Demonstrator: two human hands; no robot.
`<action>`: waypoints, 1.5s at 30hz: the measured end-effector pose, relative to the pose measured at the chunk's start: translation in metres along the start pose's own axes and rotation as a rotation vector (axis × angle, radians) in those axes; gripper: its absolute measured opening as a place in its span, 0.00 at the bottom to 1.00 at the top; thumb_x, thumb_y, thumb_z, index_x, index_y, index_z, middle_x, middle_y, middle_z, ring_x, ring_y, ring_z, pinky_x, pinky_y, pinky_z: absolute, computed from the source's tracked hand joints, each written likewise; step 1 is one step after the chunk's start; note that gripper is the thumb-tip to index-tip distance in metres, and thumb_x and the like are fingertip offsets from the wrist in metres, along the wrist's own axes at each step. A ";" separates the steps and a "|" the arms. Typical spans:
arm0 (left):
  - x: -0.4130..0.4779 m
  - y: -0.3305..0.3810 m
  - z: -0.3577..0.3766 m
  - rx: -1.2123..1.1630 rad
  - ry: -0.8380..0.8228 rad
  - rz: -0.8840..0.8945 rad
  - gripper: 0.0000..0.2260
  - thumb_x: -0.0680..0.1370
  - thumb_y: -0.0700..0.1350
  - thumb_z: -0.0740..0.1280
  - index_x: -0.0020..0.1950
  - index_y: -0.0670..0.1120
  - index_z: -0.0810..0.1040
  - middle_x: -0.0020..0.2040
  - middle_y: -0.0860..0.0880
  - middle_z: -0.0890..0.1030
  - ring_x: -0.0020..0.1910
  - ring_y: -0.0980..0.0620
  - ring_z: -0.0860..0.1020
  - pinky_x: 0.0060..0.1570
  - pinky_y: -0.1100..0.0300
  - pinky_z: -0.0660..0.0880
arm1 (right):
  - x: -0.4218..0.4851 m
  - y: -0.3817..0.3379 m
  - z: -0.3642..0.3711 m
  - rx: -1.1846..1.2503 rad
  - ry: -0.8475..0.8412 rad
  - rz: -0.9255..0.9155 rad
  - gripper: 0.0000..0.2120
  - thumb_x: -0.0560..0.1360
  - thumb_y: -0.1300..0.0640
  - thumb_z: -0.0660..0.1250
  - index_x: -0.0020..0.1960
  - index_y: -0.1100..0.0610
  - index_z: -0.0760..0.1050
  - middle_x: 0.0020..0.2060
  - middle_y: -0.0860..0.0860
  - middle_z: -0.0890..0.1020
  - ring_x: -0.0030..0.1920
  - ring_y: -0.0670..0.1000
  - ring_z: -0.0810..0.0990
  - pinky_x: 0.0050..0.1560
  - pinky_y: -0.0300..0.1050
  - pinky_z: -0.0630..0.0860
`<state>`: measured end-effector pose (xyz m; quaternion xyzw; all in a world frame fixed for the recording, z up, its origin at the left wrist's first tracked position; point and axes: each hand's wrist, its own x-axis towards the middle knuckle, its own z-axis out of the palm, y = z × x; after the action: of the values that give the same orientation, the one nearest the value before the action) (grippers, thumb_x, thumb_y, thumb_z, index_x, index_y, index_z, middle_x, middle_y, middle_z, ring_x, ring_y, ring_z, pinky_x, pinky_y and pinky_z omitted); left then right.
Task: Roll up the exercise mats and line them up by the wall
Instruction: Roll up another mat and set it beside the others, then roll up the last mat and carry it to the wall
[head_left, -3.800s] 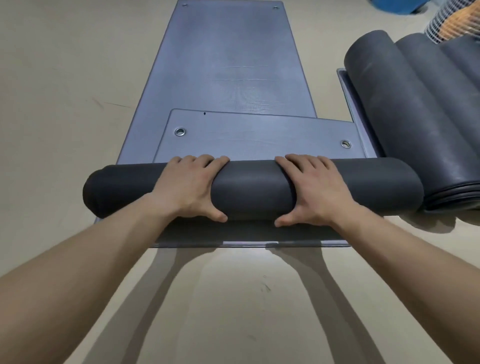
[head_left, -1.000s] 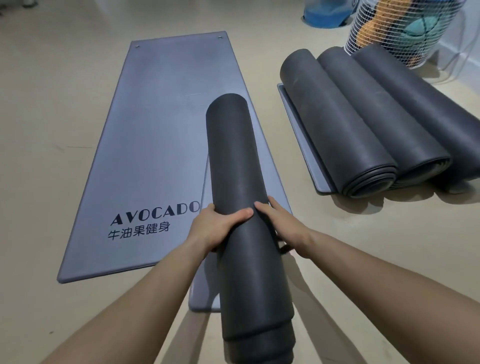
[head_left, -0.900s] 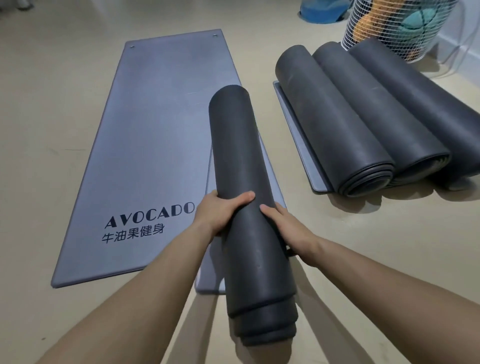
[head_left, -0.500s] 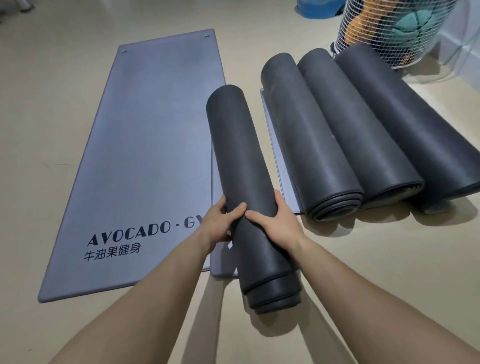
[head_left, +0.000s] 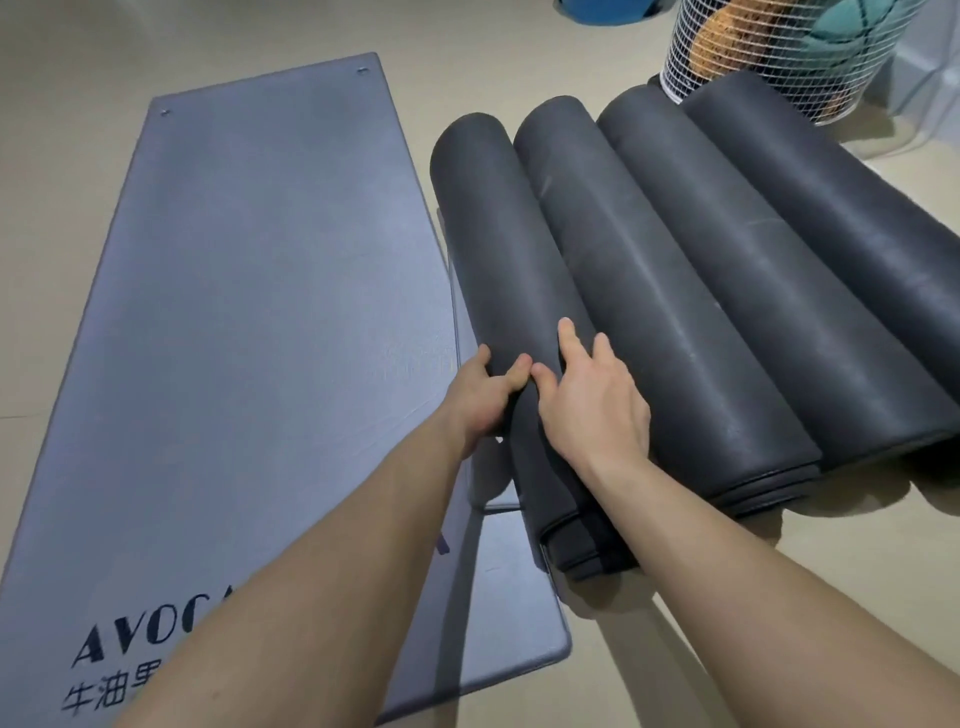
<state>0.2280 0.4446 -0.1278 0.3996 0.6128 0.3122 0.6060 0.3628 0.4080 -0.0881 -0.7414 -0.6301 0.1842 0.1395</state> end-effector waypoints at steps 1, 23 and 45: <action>0.000 -0.001 0.000 0.014 0.001 0.008 0.23 0.77 0.59 0.70 0.68 0.50 0.74 0.62 0.49 0.83 0.57 0.44 0.83 0.57 0.43 0.82 | -0.001 -0.001 0.000 -0.014 0.008 -0.004 0.29 0.85 0.39 0.56 0.83 0.45 0.54 0.78 0.57 0.64 0.71 0.60 0.70 0.61 0.57 0.72; -0.332 -0.186 -0.188 1.319 0.139 -0.264 0.33 0.81 0.59 0.64 0.81 0.52 0.57 0.79 0.48 0.64 0.75 0.42 0.64 0.68 0.48 0.70 | -0.234 -0.055 0.097 -0.404 -0.518 -0.622 0.29 0.81 0.39 0.62 0.77 0.49 0.64 0.76 0.52 0.66 0.71 0.60 0.68 0.63 0.54 0.71; -0.364 -0.244 -0.304 1.620 0.271 0.267 0.17 0.63 0.32 0.76 0.40 0.45 0.71 0.33 0.46 0.76 0.21 0.44 0.71 0.20 0.57 0.66 | -0.318 -0.045 0.157 -0.471 -0.316 -0.683 0.27 0.82 0.53 0.55 0.82 0.47 0.60 0.81 0.52 0.64 0.77 0.61 0.66 0.75 0.59 0.66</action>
<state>-0.1202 0.0411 -0.1390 0.7404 0.6629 -0.1106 0.0096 0.2084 0.0979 -0.1777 -0.4651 -0.8772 0.0902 -0.0785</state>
